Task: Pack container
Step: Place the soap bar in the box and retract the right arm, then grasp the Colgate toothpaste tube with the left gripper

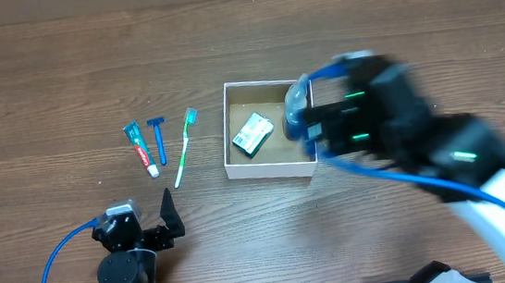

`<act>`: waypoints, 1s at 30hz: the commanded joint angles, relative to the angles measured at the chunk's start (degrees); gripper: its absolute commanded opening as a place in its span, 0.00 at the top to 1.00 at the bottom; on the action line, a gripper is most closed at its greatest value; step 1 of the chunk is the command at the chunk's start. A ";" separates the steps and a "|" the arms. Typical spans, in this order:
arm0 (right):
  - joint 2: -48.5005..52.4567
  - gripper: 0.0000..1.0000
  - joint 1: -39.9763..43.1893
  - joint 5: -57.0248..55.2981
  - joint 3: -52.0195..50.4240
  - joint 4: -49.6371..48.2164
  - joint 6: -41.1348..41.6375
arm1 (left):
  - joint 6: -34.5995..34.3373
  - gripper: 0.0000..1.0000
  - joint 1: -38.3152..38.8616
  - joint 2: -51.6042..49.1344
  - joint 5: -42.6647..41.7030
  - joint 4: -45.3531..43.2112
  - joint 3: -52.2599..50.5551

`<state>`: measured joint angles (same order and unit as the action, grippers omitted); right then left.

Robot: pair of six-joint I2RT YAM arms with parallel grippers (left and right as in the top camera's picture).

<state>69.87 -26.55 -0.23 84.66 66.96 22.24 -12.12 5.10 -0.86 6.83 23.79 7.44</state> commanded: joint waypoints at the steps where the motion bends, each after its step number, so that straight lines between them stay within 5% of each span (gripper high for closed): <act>1: -1.44 0.00 16.09 4.72 0.39 2.47 1.73 | -1.20 0.00 -0.44 0.59 -0.79 -1.51 -0.17; 4: 0.59 0.00 31.17 10.82 0.31 3.82 1.53 | -1.29 0.00 -0.44 0.59 -2.99 -4.39 0.20; 11: 6.47 0.00 40.22 10.82 0.31 3.87 1.62 | -1.40 0.00 -0.48 -5.40 -2.89 -1.90 6.93; 18: 11.19 0.00 40.28 10.82 0.31 3.87 1.62 | -1.40 0.00 -1.70 -38.29 7.21 5.99 30.97; 25: 13.11 0.00 40.28 10.82 0.31 3.85 1.60 | -0.72 0.00 -5.77 -70.62 0.39 17.68 59.23; 30: 13.20 0.00 40.28 10.82 0.31 3.85 1.60 | 0.44 0.00 -5.97 -84.67 0.22 20.39 64.98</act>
<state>83.00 13.52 10.33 84.73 71.09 23.77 -12.47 -0.45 -78.76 8.75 43.40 70.39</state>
